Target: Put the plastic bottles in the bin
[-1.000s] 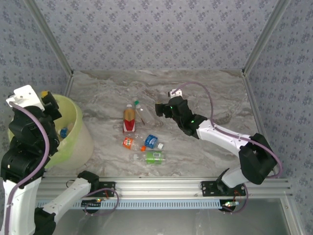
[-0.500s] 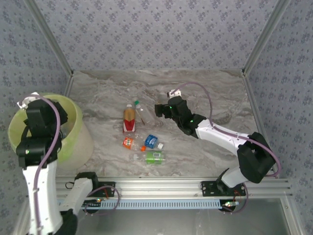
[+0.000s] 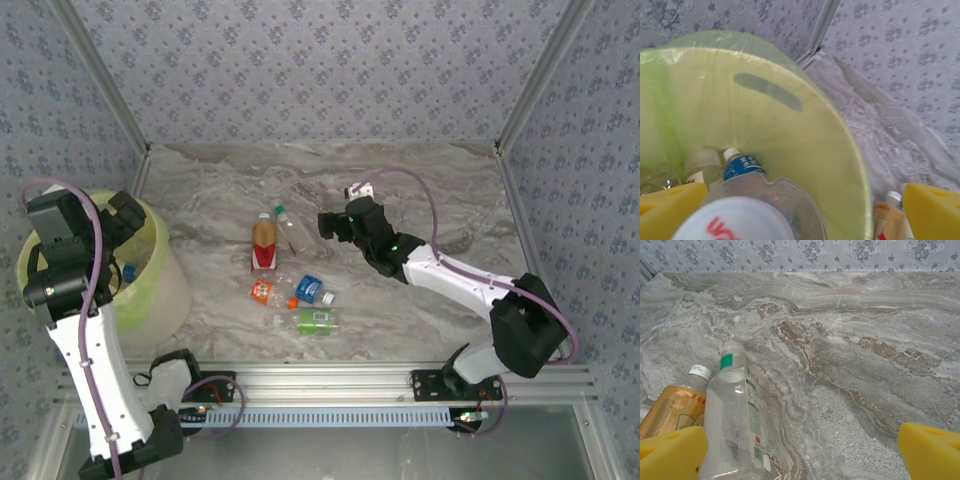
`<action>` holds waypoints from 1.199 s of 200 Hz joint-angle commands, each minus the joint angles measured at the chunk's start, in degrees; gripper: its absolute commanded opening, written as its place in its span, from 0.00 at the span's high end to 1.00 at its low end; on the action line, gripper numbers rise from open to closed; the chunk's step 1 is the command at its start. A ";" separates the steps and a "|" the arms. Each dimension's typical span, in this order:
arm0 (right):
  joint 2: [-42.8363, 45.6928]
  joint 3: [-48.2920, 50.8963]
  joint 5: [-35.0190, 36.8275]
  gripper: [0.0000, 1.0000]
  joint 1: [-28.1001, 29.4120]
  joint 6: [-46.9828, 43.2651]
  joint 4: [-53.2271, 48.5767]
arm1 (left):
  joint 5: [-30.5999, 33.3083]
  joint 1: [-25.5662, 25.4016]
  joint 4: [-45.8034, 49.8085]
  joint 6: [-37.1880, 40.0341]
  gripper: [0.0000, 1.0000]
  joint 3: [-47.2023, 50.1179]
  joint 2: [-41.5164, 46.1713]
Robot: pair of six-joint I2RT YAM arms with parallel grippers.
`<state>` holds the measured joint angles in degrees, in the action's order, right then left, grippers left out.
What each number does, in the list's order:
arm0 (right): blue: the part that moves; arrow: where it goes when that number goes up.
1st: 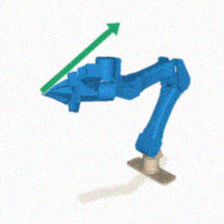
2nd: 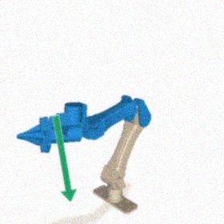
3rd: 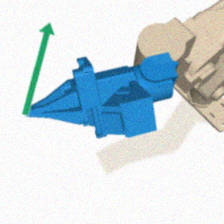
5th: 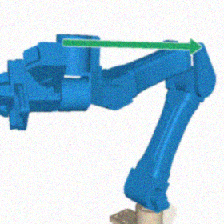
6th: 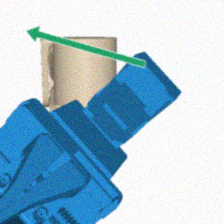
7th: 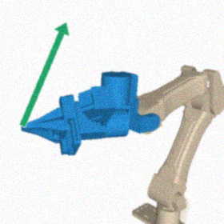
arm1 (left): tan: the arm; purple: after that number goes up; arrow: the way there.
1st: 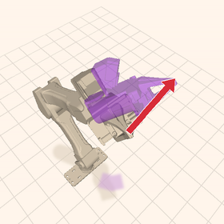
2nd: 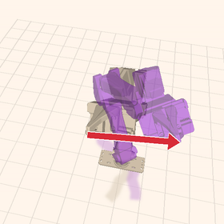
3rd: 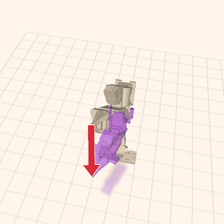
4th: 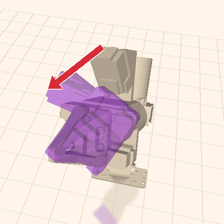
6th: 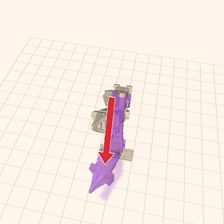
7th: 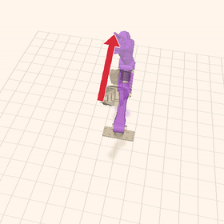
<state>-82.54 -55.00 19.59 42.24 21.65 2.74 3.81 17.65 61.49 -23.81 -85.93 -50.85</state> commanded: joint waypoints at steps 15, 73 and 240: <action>3.29 2.12 3.17 0.00 -0.41 1.02 0.50 | -13.31 0.47 -4.39 -2.08 0.01 -3.28 3.29; 3.44 2.52 3.12 0.00 -1.30 0.85 0.42 | -46.11 0.37 -22.26 -9.47 0.01 -0.93 3.49; 7.07 5.18 5.94 0.00 -1.77 2.53 -2.71 | 13.00 -47.36 -17.90 -5.14 0.01 5.77 -35.46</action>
<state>-78.30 -50.96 22.28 40.84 23.09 1.41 3.09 -29.69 41.41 -28.10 -81.12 -81.97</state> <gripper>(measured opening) 0.999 0.994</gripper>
